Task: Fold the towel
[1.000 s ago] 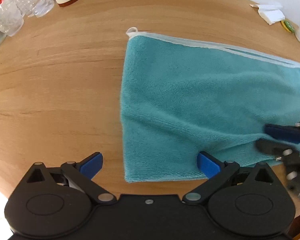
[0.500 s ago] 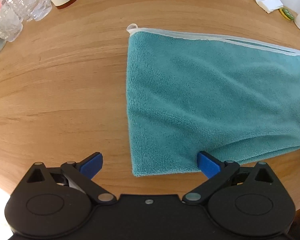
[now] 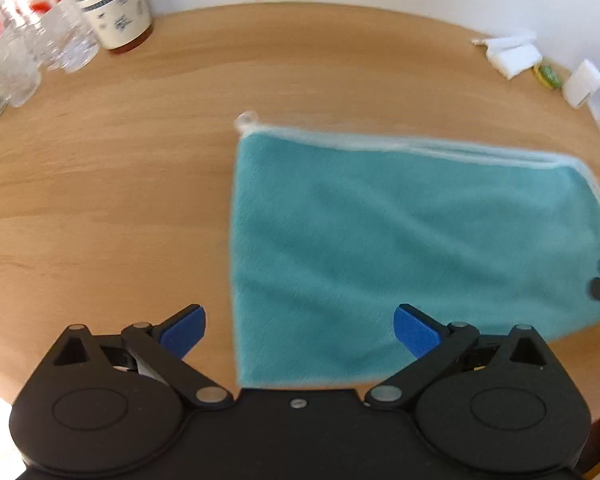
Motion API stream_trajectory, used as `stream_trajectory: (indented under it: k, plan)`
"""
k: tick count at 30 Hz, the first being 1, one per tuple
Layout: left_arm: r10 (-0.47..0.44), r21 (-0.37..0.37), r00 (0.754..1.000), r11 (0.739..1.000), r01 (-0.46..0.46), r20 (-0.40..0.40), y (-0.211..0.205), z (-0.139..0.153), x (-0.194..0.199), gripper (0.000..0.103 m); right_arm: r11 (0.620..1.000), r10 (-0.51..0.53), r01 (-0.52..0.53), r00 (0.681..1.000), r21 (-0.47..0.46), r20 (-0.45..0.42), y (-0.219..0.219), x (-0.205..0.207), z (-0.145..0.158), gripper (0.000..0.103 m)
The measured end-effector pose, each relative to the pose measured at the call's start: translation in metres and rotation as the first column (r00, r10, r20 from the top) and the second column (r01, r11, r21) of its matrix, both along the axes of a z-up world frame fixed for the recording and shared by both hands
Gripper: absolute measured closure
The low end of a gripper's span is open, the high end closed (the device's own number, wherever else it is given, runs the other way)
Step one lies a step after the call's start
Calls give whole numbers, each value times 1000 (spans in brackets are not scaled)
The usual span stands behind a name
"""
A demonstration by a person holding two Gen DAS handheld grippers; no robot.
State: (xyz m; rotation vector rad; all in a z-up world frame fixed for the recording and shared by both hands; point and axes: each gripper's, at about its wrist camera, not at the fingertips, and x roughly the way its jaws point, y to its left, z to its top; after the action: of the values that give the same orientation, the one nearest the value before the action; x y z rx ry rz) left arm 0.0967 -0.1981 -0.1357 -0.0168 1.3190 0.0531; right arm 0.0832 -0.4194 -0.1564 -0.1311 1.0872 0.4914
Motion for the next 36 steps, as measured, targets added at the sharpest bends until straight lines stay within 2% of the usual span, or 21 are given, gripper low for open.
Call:
stream_trajectory:
  k: [2,5,8,12,14,16,18,20,22,24,25,28,29,30,32,36]
  plan:
    - [7,9,1000,1000,-6,-22,-8,-12,5,0,999,14,-15,1000,-39,-28,5,0,-12,70]
    - [8,41,999,999,-6,-42,-14,-26,1,0,998,11,-13,1000,-54,-24,-5,-11,-19,71]
    - [60,49,998,997,-59,-30,-4,-26,-2,0,998,-45,41,996,-56,-70,-25,-20,-18,71]
    - [105,82,994,991,-103,-22,8,-19,0,0,990,-73,62,994,-124,-84,-35,-24,-8,70]
    - [94,80,996,992,-93,-9,7,-13,2,0,993,-75,69,996,-100,-56,-35,-18,-2,69]
    - [85,58,996,995,-85,8,7,-8,6,0,997,-72,73,997,-36,8,-30,0,6,69]
    - [66,42,998,997,-67,20,1,-7,8,0,997,-80,81,995,-14,63,-23,14,7,69]
    - [16,33,1000,999,-17,23,-11,-11,11,0,996,-85,84,993,24,79,-18,31,2,69]
    - [-8,38,1000,999,8,8,-18,-19,14,0,996,-92,91,995,11,36,-15,42,-7,69]
    - [-2,39,1000,999,2,-9,-22,-28,17,0,992,-107,110,993,-57,55,-24,43,-21,71]
    - [14,28,1000,1000,-14,-9,-18,-29,17,0,992,-108,112,992,-49,68,-28,41,-22,71]
    - [62,48,998,997,-61,-5,-8,-28,17,0,977,-198,201,979,-68,57,-49,40,-20,76]
    - [69,71,998,995,-69,5,-5,-27,17,0,971,-216,222,974,-93,63,-54,41,-19,75]
    - [75,79,997,994,-75,8,-4,-28,16,0,959,-244,252,967,-128,73,-61,40,-19,61]
    - [114,68,993,991,-114,0,4,-26,15,0,951,-266,274,961,-143,71,-70,37,-14,62]
    - [133,53,991,990,-133,4,10,-24,15,0,972,-198,211,973,-106,123,-54,24,4,62]
